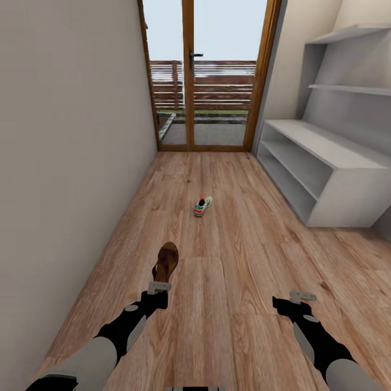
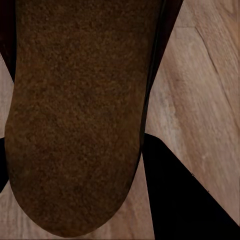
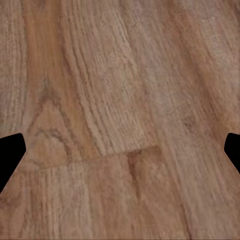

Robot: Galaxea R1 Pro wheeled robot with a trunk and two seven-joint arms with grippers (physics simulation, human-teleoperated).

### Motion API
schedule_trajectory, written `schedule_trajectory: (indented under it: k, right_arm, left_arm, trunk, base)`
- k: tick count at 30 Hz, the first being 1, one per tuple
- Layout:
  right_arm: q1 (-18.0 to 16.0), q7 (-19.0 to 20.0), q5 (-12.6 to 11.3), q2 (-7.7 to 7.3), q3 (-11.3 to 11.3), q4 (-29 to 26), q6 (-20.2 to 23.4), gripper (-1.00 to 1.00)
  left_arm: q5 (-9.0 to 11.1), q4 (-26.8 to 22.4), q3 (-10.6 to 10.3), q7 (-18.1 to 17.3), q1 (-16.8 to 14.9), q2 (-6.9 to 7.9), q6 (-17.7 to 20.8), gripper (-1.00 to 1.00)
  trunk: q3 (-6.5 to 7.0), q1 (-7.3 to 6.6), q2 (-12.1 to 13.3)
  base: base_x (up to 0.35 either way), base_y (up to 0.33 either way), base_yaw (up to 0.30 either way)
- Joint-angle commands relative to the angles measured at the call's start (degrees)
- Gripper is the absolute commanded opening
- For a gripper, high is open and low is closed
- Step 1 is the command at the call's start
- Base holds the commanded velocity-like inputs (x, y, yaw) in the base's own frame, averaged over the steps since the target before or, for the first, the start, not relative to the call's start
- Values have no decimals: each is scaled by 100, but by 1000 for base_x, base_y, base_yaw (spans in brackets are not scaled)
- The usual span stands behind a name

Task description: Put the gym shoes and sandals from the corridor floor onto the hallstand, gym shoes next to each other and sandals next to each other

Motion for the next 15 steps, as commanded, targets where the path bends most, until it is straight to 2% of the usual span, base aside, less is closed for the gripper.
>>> schedule_trajectory:
  k: [1, 8, 11, 15]
  right_arm:
    - [1, -19, -58, 2, 10, 12, 21, 100]
    - [1, -19, -57, 21, 8, 209, -12, 100]
    - [1, -19, -59, 75, 9, 368, -19, 100]
    - [1, -14, -60, 132, 8, 447, -273, 100]
  left_arm:
    - [-21, 8, -17, -3, -4, 5, -24, -100]
    - [-28, 49, -5, -9, -4, 30, -50, -100]
    - [-29, 54, -3, -8, -4, 37, -70, -100]
    - [-23, 63, 4, -5, -4, 58, -80, -100]
  trunk:
    - [-5, 2, -2]
    - [-5, 2, -2]
    - [-5, 2, -2]
    - [-5, 2, -2]
  base:
    - [350, 0, 0]
    - [350, 0, 0]
    - [350, 0, 0]
    - [350, 0, 0]
